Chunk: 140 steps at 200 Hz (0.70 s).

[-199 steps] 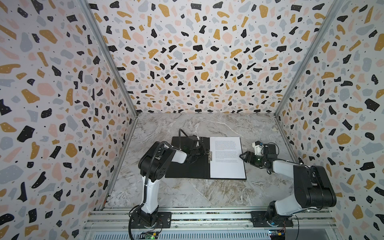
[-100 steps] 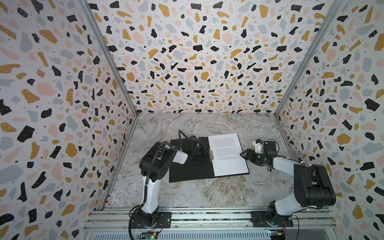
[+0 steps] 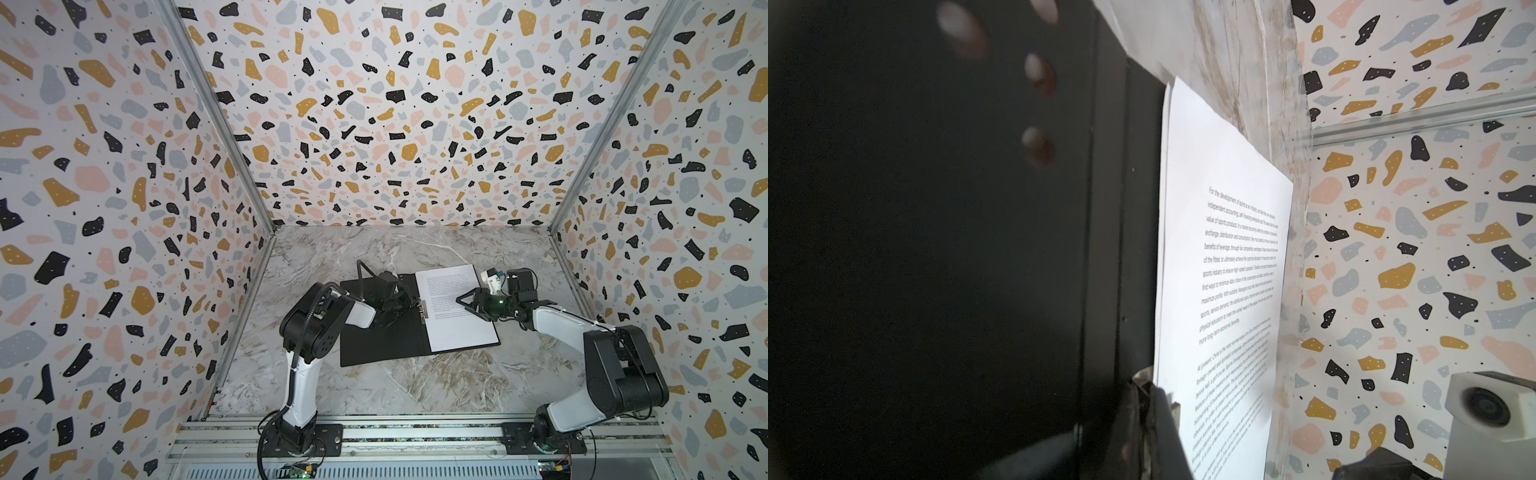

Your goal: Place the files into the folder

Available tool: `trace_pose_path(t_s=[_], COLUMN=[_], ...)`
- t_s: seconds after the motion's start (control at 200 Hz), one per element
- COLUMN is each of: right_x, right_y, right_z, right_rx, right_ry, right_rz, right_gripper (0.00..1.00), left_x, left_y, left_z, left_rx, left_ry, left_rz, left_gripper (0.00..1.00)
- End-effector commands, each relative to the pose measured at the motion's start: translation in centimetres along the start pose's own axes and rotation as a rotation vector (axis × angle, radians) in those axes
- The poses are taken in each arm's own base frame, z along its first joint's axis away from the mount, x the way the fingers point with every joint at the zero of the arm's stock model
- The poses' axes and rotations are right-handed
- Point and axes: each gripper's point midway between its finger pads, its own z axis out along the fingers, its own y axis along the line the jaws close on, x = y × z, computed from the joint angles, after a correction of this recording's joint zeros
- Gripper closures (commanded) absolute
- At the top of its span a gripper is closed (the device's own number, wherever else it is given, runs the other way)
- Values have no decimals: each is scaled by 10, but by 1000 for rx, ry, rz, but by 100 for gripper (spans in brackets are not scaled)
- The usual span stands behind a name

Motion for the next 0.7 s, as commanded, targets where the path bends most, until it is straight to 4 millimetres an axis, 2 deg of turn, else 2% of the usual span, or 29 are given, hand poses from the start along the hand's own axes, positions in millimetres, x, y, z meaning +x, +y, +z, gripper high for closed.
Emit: trace_pose_path(t_s=[0.0, 0.235, 0.44, 0.696], right_x=[0, 9, 6, 14], right_y=[26, 53, 60, 64], right_z=[10, 42, 61, 84], right_rx=[-108, -166, -185, -188], right_ry=[57, 175, 215, 275], right_rz=[101, 156, 195, 208], right_gripper=[46, 54, 59, 62], left_x=[7, 9, 13, 13], left_y=[8, 6, 8, 4], left_z=[7, 12, 14, 15], left_rx=[-29, -31, -34, -18], left_ry=[46, 79, 104, 112], left_rz=[37, 84, 113, 133], left_gripper=[94, 94, 94, 94])
